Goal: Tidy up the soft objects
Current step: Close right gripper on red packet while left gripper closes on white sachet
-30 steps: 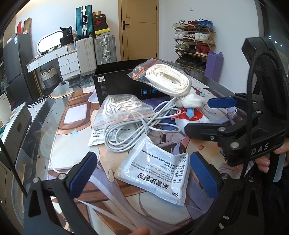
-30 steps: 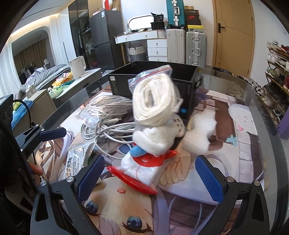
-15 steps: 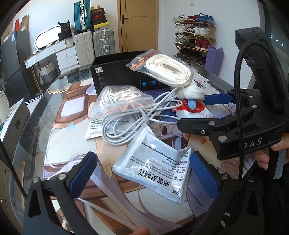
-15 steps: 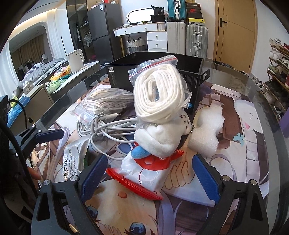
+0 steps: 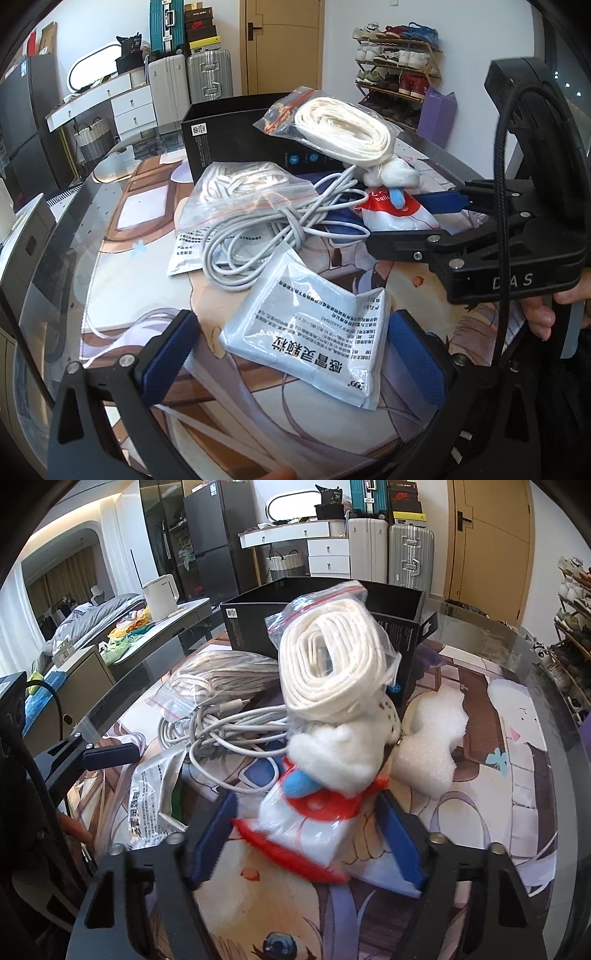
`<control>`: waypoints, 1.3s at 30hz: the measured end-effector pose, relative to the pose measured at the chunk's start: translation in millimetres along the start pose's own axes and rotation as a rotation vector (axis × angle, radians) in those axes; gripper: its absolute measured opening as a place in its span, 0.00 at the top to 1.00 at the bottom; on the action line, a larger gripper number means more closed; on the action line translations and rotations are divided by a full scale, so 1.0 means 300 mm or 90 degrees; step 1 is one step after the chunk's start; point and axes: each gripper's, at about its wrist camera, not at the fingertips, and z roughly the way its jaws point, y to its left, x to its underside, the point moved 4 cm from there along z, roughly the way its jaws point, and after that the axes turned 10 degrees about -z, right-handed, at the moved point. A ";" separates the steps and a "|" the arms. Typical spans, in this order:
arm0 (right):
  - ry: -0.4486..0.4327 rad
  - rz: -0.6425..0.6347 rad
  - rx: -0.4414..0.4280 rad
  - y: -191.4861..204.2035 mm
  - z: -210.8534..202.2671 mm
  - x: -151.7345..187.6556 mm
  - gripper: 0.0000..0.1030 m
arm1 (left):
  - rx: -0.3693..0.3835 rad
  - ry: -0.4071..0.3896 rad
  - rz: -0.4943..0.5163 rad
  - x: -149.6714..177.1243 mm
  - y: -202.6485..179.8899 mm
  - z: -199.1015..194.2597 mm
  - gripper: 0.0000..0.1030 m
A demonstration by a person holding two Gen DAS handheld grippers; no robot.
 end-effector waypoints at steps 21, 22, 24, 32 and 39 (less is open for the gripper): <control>-0.033 -0.001 -0.014 -0.012 -0.055 0.045 0.49 | 0.027 -0.023 -0.018 -0.010 0.008 -0.043 0.37; -0.034 0.001 -0.016 -0.014 -0.058 0.049 0.50 | 0.031 -0.026 -0.020 -0.012 0.006 -0.049 0.37; -0.037 0.006 -0.017 -0.024 -0.068 0.060 0.50 | 0.033 -0.034 -0.022 -0.017 0.004 -0.059 0.37; -0.048 0.011 -0.026 -0.033 -0.108 0.097 0.51 | 0.029 -0.062 -0.034 -0.044 0.008 -0.096 0.37; -0.065 0.004 -0.027 -0.025 -0.150 0.108 0.51 | 0.029 -0.075 -0.044 -0.063 0.020 -0.110 0.37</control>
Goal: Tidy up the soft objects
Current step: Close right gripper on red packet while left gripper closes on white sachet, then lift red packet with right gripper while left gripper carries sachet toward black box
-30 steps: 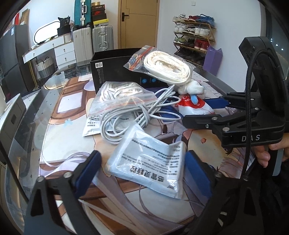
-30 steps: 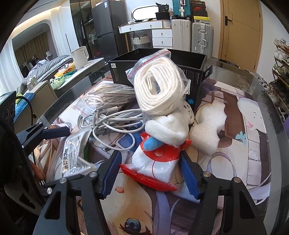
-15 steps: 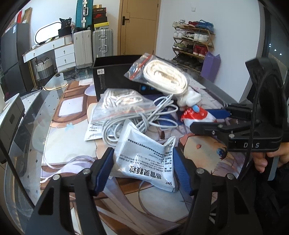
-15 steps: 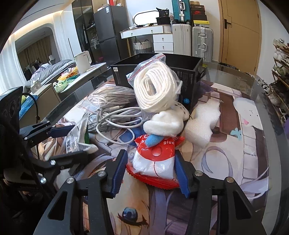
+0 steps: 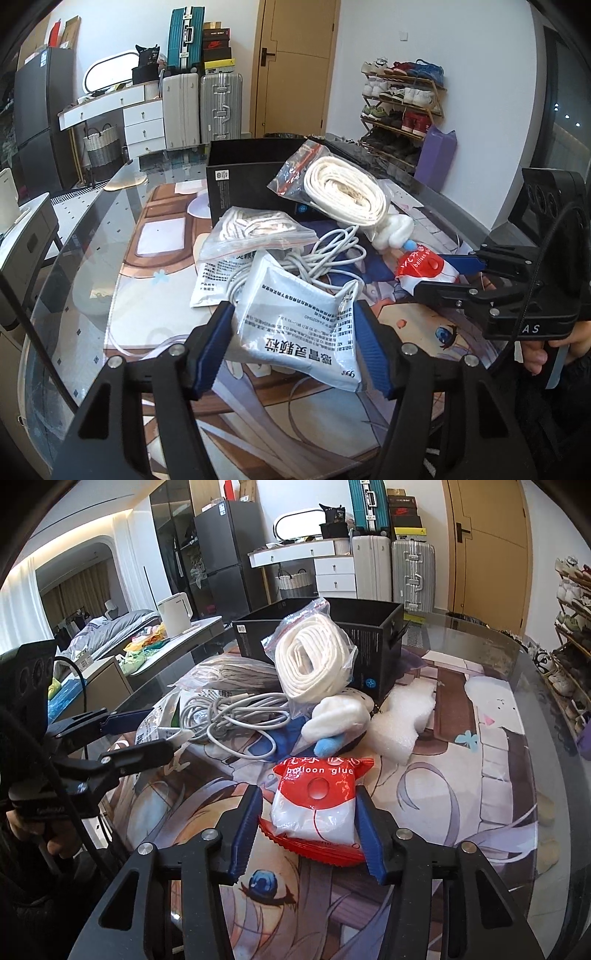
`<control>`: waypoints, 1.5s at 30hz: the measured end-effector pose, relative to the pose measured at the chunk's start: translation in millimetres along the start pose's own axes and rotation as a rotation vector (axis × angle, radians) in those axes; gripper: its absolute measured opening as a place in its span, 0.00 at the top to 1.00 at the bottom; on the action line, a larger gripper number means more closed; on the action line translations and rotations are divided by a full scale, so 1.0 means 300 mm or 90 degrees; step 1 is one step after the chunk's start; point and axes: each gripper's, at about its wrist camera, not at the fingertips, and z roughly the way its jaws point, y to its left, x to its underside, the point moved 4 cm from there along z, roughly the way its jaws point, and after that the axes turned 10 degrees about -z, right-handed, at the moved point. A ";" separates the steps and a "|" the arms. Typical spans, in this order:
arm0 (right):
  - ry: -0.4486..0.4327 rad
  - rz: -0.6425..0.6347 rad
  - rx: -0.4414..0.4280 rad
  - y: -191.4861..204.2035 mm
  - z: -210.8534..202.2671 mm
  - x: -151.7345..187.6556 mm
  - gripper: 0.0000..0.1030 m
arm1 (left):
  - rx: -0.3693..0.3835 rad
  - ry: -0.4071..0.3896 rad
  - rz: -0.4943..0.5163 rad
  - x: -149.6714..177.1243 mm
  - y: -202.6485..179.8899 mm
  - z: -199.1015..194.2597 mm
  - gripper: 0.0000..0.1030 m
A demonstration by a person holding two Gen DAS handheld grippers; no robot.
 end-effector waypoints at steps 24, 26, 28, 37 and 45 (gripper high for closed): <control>-0.066 -0.021 0.008 0.027 -0.141 -0.023 0.51 | 0.026 0.037 0.034 0.007 -0.006 0.002 0.17; -0.066 -0.020 0.008 0.027 -0.140 -0.024 0.51 | 0.003 0.050 0.049 0.024 -0.012 0.027 0.16; -0.065 -0.020 0.008 0.029 -0.139 -0.023 0.51 | -0.022 0.065 0.057 0.040 -0.009 0.058 0.16; -0.067 -0.026 0.003 0.038 -0.131 -0.031 0.51 | -0.046 0.078 0.049 0.057 0.016 0.098 0.33; -0.081 -0.037 -0.005 0.057 -0.143 -0.049 0.51 | -0.012 0.061 0.037 0.040 0.010 0.053 0.49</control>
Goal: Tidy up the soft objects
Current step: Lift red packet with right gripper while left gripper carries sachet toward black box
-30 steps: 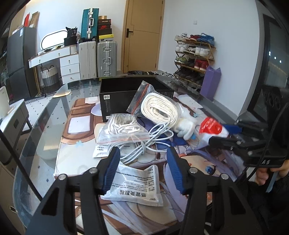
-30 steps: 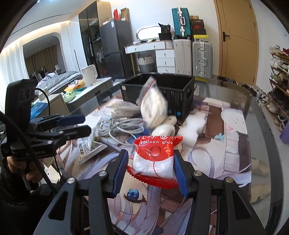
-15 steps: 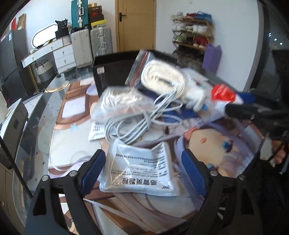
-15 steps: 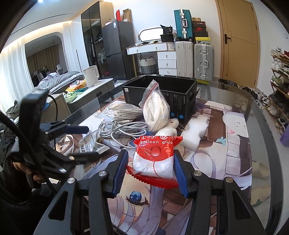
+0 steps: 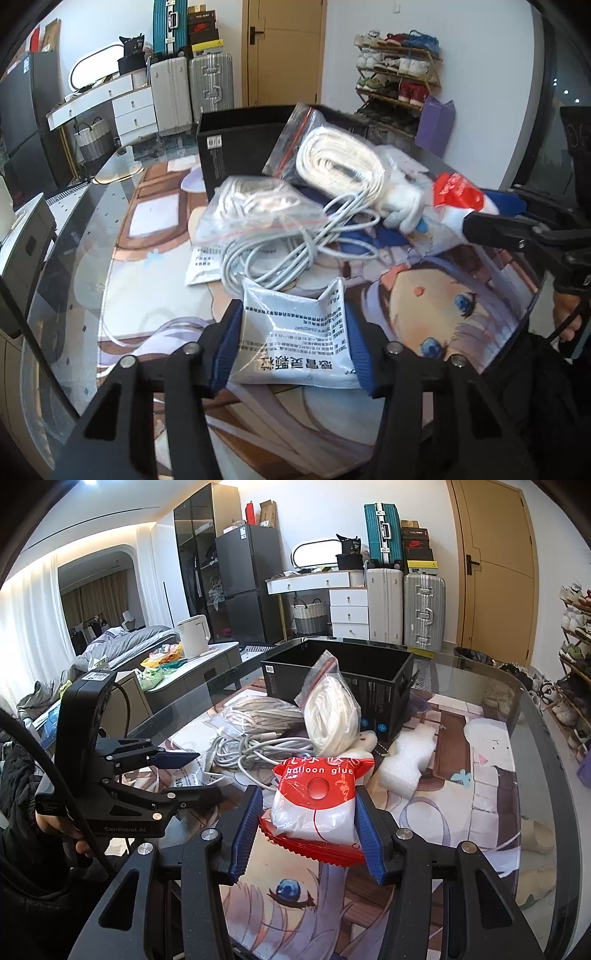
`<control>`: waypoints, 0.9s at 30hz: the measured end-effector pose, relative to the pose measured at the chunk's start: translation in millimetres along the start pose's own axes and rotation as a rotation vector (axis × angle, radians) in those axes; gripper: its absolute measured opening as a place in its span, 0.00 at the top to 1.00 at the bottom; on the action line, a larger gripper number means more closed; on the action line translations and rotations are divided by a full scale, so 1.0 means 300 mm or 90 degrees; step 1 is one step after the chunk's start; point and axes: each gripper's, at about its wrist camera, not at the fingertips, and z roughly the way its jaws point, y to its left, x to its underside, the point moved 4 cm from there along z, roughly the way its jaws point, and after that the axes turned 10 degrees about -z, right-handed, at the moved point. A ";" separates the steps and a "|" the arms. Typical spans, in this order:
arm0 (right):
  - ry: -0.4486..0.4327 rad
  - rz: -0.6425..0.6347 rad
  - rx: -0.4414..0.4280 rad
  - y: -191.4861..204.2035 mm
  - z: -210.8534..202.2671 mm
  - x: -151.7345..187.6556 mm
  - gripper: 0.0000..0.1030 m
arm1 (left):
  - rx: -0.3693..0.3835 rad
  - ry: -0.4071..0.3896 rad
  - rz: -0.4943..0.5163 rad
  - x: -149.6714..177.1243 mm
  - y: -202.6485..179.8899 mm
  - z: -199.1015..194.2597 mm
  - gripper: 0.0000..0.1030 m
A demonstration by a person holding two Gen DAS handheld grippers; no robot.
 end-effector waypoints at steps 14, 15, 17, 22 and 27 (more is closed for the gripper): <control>-0.055 -0.009 0.009 -0.004 -0.031 -0.088 0.51 | -0.014 -0.096 -0.023 -0.127 -0.034 -0.128 0.49; -0.059 -0.009 0.010 -0.003 -0.030 -0.097 0.51 | -0.020 -0.099 -0.024 -0.143 -0.029 -0.123 0.49; -0.066 -0.009 0.013 -0.003 -0.028 -0.115 0.51 | -0.041 -0.106 -0.027 -0.169 -0.027 -0.112 0.49; -0.081 -0.007 0.021 -0.010 -0.022 -0.156 0.51 | -0.102 -0.114 -0.024 -0.210 -0.019 -0.076 0.49; -0.083 -0.012 0.029 -0.025 -0.002 -0.192 0.51 | -0.137 -0.103 -0.043 -0.248 0.004 -0.040 0.49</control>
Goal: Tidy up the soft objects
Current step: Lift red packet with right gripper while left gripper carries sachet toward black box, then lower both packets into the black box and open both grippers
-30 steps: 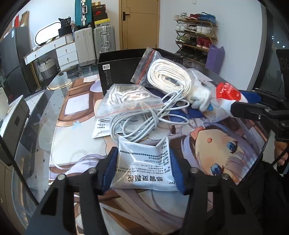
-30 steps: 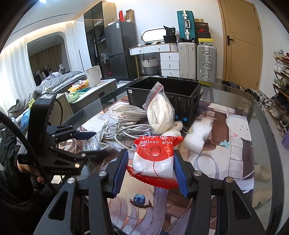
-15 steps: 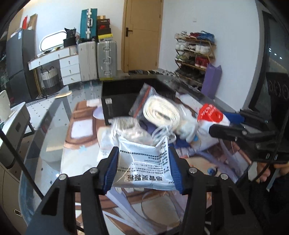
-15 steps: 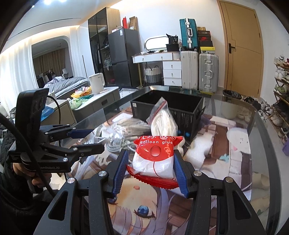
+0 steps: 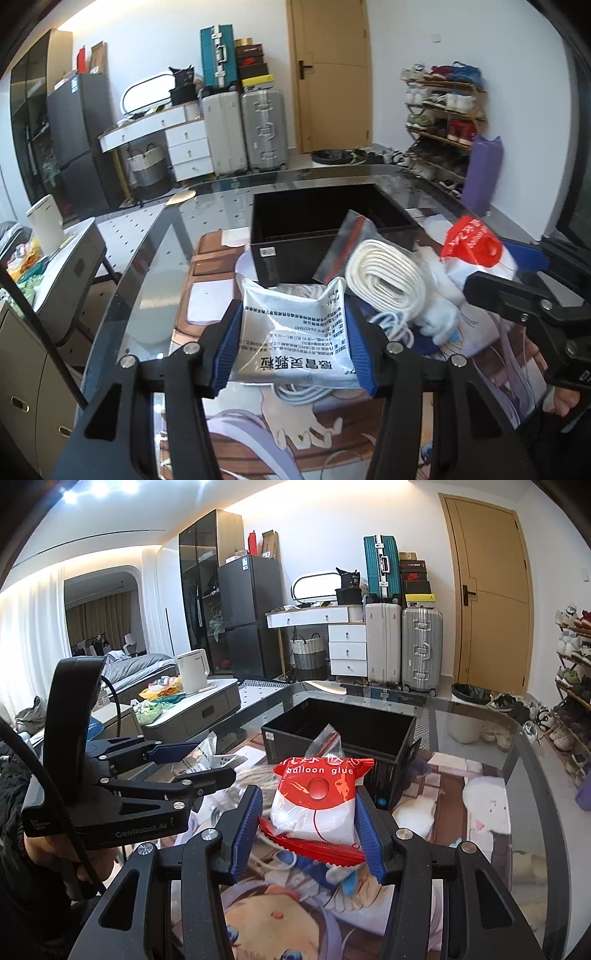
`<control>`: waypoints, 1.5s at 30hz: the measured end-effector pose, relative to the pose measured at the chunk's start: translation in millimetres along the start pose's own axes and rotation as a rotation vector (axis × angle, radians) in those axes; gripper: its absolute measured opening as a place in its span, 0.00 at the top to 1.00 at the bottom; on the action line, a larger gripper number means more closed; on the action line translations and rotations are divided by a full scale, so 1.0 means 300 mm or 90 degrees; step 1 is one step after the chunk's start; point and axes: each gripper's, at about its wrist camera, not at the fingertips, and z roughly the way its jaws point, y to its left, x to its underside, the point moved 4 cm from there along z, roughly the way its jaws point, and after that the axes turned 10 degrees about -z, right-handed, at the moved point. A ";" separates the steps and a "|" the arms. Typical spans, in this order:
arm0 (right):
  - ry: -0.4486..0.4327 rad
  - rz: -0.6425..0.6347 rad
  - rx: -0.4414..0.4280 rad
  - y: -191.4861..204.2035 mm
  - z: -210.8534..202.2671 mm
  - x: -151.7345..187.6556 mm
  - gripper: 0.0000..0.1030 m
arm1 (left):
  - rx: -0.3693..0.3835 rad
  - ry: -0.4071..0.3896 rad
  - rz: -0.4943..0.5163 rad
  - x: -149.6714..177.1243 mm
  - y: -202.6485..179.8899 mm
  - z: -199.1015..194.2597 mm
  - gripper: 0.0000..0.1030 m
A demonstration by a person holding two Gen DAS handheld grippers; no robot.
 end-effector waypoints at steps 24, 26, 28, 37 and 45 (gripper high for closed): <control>0.007 0.002 0.004 -0.140 0.183 -0.127 0.51 | 0.007 0.001 -0.088 -0.129 0.079 0.167 0.49; 0.009 0.004 0.003 -0.155 0.203 -0.135 0.51 | 0.023 0.002 -0.100 -0.138 0.080 0.179 0.49; 0.012 0.008 0.004 -0.172 0.220 -0.143 0.51 | 0.039 0.001 -0.113 -0.145 0.078 0.184 0.49; 0.011 0.018 -0.001 -0.226 0.262 -0.171 0.51 | 0.075 -0.022 -0.086 -0.210 0.039 0.193 0.49; 0.011 0.029 -0.001 -0.277 0.300 -0.192 0.51 | 0.090 -0.018 -0.078 -0.255 0.018 0.237 0.49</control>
